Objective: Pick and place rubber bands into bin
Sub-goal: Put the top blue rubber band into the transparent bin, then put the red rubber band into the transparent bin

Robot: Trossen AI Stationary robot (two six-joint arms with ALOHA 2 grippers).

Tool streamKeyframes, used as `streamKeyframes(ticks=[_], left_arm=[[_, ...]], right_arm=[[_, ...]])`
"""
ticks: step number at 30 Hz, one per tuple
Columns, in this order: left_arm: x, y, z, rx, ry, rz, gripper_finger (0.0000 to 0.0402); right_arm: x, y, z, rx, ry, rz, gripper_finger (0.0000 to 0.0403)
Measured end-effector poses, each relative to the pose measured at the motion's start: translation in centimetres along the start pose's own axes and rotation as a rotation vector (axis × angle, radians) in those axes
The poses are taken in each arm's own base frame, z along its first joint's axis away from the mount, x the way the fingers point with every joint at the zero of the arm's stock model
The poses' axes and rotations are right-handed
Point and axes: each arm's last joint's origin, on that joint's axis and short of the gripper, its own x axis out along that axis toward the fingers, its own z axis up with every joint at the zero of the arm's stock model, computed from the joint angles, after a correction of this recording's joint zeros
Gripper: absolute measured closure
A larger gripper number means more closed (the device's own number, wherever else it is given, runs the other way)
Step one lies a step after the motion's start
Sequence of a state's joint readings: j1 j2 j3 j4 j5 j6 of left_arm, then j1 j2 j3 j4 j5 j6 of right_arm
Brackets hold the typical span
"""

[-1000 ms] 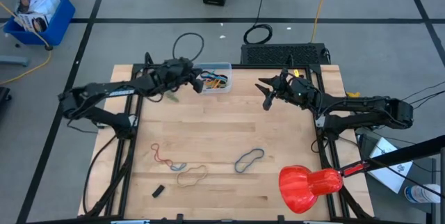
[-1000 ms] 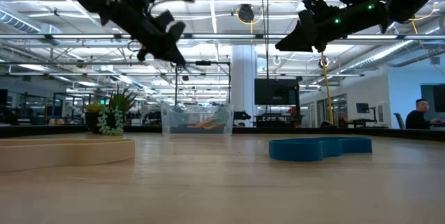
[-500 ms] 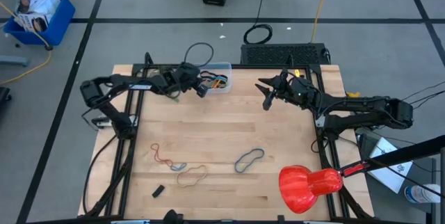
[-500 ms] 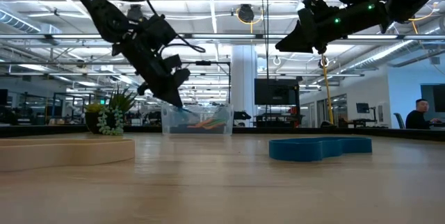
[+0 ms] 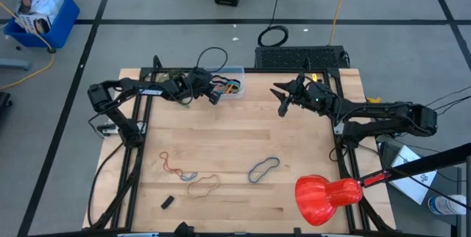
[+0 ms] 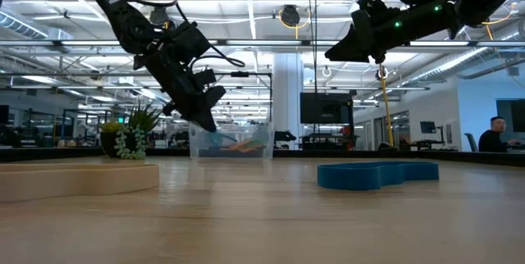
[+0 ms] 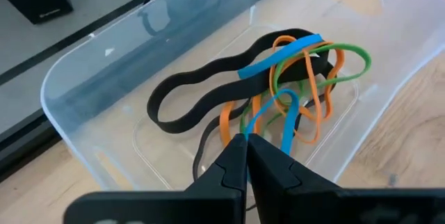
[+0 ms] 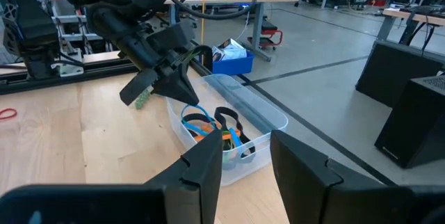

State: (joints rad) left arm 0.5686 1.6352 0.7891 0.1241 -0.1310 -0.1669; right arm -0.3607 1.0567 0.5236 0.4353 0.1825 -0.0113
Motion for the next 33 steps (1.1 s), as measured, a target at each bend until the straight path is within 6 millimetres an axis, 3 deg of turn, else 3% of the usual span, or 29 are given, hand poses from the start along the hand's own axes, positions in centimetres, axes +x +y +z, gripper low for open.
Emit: streamKeyframes(ticks=[11, 20, 24, 33], left_arm=[[0.0, 0.0, 0.2, -0.025, -0.019, -0.003, 0.037], [-0.7, -0.1, 0.8, -0.02, -0.057, -0.01, 0.0247], [-3.3, -0.4, 2.5, 0.015, -0.153, -0.075, 0.0211], [-13.4, -1.8, 5.7, 0.071, -0.414, -0.551, 0.0181]], right_arm=[[0.0, 0.0, 0.0, 0.0, 0.001, 0.0, 0.0287], [0.0, 0.0, -0.1, -0.001, 0.006, 0.001, 0.0287], [0.0, 0.0, -0.2, -0.004, 0.021, 0.001, 0.0287], [0.0, 0.0, -0.3, -0.007, 0.029, 0.001, 0.0287]])
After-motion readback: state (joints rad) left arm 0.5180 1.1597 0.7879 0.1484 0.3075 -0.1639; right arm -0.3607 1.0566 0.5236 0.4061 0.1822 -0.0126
